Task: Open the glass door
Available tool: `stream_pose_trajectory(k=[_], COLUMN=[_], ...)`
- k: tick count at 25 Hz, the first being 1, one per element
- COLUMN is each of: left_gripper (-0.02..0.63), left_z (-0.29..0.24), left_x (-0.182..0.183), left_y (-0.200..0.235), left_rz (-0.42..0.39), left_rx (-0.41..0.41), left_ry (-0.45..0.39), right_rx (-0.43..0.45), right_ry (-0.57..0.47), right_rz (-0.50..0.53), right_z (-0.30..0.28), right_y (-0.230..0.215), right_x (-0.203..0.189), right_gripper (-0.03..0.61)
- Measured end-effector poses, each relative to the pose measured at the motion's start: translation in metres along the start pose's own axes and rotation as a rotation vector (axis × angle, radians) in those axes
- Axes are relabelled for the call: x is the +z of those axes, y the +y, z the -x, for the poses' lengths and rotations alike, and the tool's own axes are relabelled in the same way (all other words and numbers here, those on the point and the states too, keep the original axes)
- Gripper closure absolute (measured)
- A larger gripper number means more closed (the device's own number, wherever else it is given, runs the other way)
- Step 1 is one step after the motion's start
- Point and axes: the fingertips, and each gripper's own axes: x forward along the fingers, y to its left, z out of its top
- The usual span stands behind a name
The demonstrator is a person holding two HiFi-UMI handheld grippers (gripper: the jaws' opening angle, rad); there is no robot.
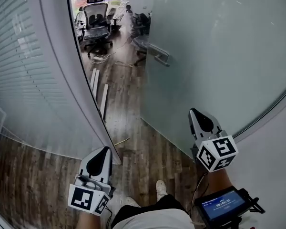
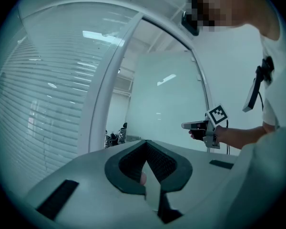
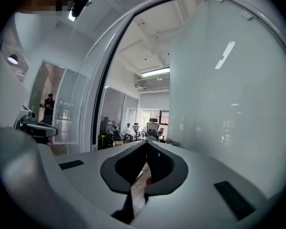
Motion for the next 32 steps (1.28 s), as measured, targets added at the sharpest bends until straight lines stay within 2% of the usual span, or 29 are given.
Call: stream_pose_trajectory(k=[6,13,19,24,28,32], left_gripper=[0.614,0.614,0.614,0.614,0.614,0.614], left_z=[0.020,0.031,0.033,0.050,0.053,0.050], left_x=[-0.004,0.001,0.012,0.029,0.034,0.037], left_y=[-0.010,-0.031,-0.079,-0.162,-0.163,-0.166], left_rz=[-0.009,0.000,-0.012,-0.014,-0.001,-0.022], left_rx=[-0.022,-0.007,0.029,0.082,0.098,0.097], left_ry=[-0.021,-0.030,-0.046,-0.033,-0.025,-0.030], right_rx=[-0.007,0.001,0.039,0.088,0.101,0.093], right_ry=[-0.041,-0.069,-0.081,-0.104,-0.101,-0.102], right_rz=[-0.044,-0.069,-0.068,-0.058,-0.055,-0.031], right_z=[0.047,0.096,0.135,0.205,0.207,0.209], right_y=[0.026,0.042,0.021,-0.018,-0.017,-0.021], right_x=[-0.006,-0.013,-0.015,0.004,0.012,0.010], right_gripper=[0.575,0.575,0.577,0.577,0.577,0.577])
